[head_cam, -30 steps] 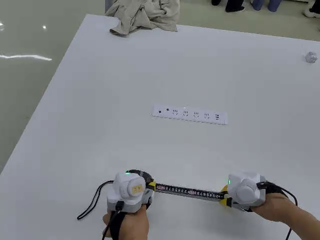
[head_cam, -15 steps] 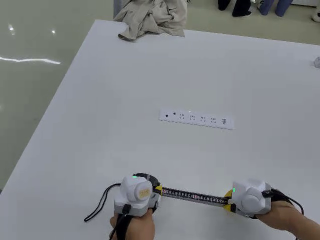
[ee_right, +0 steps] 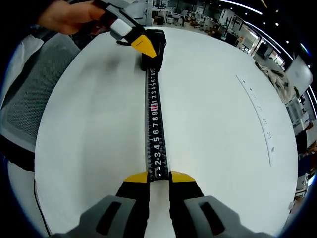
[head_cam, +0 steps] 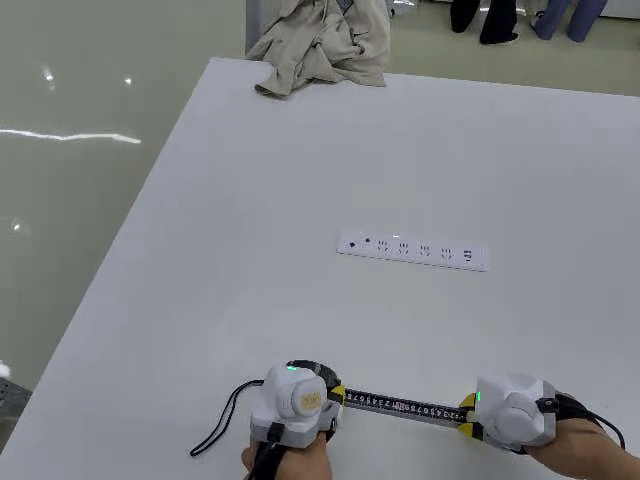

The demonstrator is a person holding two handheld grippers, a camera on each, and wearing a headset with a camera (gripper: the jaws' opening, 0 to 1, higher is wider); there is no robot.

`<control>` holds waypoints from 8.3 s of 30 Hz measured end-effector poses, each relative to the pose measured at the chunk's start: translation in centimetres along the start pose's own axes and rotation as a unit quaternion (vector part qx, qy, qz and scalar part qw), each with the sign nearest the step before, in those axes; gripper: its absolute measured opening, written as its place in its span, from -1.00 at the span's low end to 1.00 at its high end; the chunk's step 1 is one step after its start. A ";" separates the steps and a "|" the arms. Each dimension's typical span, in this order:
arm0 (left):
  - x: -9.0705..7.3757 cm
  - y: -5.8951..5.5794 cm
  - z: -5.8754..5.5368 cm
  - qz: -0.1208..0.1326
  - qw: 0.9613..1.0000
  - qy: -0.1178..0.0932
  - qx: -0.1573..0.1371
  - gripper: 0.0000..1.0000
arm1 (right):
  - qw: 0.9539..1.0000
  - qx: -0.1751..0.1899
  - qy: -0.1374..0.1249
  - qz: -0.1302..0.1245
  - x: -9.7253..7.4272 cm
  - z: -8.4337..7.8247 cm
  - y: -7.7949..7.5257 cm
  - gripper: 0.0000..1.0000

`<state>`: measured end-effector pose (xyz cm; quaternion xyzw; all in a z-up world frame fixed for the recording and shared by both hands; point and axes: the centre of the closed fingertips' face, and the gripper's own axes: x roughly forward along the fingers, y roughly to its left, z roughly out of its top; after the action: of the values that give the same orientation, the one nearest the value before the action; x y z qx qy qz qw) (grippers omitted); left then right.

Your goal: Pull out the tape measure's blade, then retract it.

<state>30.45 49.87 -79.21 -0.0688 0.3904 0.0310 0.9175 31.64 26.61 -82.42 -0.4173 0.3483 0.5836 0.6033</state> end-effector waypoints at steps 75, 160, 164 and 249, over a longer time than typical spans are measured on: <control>-0.1 0.0 0.0 -0.005 1.000 0.005 0.006 0.15 | 0.999 -0.023 -0.046 0.011 3.5 7.8 0.7 -0.72; 0.0 -0.1 -0.1 -0.007 1.000 -0.004 0.016 0.14 | 0.995 -0.011 -0.100 0.009 6.4 14.7 1.2 -0.73; 0.0 0.0 0.0 -0.007 1.000 -0.008 0.017 0.14 | 0.995 -0.009 -0.101 0.011 6.5 14.9 1.2 -0.73; -0.3 0.4 -0.7 -0.019 0.998 -0.028 0.056 0.13 | 0.994 -0.008 -0.112 0.000 7.3 16.8 1.2 -0.68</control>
<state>29.75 50.15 -79.52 -0.0233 0.3647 -0.0065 0.9308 29.86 44.90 -82.32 -0.3539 0.2735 0.6295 0.6353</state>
